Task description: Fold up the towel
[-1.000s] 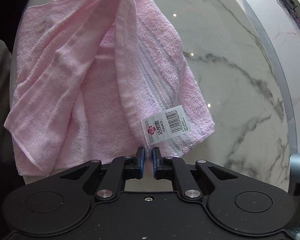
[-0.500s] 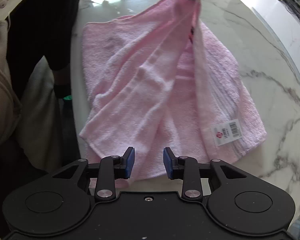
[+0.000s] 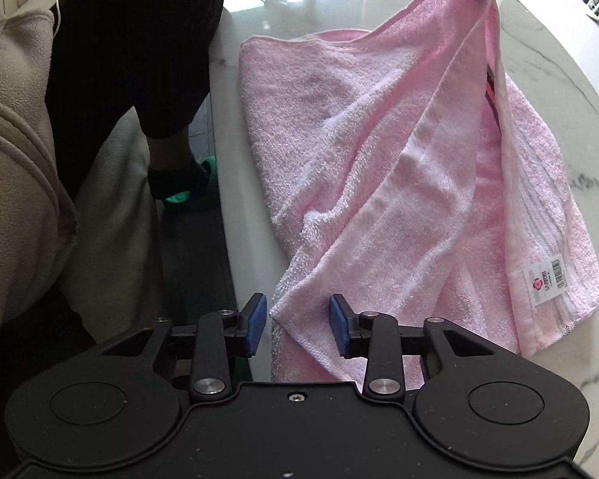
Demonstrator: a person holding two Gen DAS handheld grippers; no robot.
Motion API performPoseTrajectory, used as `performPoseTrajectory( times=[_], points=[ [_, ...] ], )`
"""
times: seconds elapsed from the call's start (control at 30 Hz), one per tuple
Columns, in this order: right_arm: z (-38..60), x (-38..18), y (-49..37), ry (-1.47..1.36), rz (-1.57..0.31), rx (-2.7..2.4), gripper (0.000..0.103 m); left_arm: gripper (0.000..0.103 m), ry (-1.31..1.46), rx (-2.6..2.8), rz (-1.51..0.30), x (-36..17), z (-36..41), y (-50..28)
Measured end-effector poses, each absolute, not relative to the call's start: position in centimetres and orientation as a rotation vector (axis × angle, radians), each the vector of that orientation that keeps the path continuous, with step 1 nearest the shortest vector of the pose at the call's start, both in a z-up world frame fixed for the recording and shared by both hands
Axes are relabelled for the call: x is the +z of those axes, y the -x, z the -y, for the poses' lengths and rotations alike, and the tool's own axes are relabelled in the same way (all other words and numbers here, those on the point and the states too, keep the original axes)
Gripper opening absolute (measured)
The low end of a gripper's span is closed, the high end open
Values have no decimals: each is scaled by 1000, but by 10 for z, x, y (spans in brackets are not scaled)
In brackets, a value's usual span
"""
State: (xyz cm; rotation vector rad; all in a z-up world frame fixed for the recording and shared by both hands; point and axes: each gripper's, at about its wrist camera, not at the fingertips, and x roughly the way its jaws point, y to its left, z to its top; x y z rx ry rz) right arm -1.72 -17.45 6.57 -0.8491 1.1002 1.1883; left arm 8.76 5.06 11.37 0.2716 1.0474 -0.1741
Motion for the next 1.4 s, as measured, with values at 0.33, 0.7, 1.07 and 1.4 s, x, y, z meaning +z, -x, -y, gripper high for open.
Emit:
performPoseTrajectory(
  times=[0.33,0.7,1.07,1.4],
  points=[
    [203,120,-37,815,-1083,1112,14,12,-265,-180,-1052,105,-56,-90],
    [221,64,-101,911,-1174,918,21,14,-247,-164,-1085,88,-67,-99],
    [224,45,-115,948,-1128,962,23,14,-253,-164,-1111,75,-68,-105],
    [236,49,-119,898,-1141,969,6,14,-252,-160,-1123,72,-70,-104]
  ],
)
